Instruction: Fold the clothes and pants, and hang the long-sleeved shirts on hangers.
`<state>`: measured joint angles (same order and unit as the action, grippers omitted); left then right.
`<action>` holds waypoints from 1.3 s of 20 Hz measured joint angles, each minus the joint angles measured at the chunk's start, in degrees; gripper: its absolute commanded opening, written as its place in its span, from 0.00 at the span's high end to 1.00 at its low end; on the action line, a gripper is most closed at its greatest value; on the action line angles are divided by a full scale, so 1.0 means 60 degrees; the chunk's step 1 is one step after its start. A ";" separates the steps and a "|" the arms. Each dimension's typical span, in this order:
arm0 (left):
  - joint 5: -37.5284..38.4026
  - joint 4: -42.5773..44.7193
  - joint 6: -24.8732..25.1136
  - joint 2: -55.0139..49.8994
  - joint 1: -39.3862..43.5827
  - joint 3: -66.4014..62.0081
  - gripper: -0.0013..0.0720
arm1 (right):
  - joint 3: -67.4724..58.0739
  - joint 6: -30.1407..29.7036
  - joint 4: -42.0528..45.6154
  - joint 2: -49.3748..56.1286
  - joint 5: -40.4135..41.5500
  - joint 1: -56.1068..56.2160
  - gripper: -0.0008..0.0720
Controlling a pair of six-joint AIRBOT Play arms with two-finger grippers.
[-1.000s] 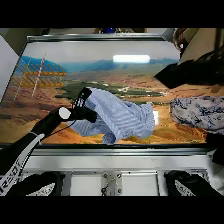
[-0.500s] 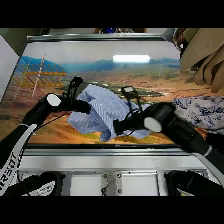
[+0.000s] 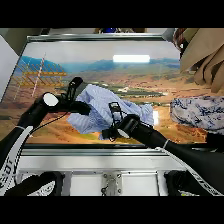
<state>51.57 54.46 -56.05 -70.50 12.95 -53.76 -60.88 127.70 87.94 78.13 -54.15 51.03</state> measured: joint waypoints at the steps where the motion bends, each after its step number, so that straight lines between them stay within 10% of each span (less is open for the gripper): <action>1: 0.0142 0.0000 -0.0073 0.0372 0.0000 -0.0029 0.96 | -0.0146 -0.0335 0.0106 -0.0237 -0.0182 -0.0168 0.97; 13: 0.1512 -0.2685 -0.2262 0.4765 0.0007 -0.4932 0.96 | -0.7253 -0.3042 -0.0095 -0.3526 -0.3453 -0.2335 0.97; 19: 0.1337 -0.3206 -0.2783 0.4306 0.0007 -0.7501 0.96 | -0.8776 -0.2838 -0.0681 -0.3595 -0.2914 -0.2408 0.97; 26: 0.4262 -0.1803 -0.4368 0.2313 0.0186 -0.7340 0.96 | -0.8827 -0.3534 -0.0357 -0.2364 -0.5308 -0.2834 0.97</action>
<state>77.14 43.64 -82.26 -56.62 14.06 -97.80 -113.84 106.50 85.80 63.94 -86.00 34.02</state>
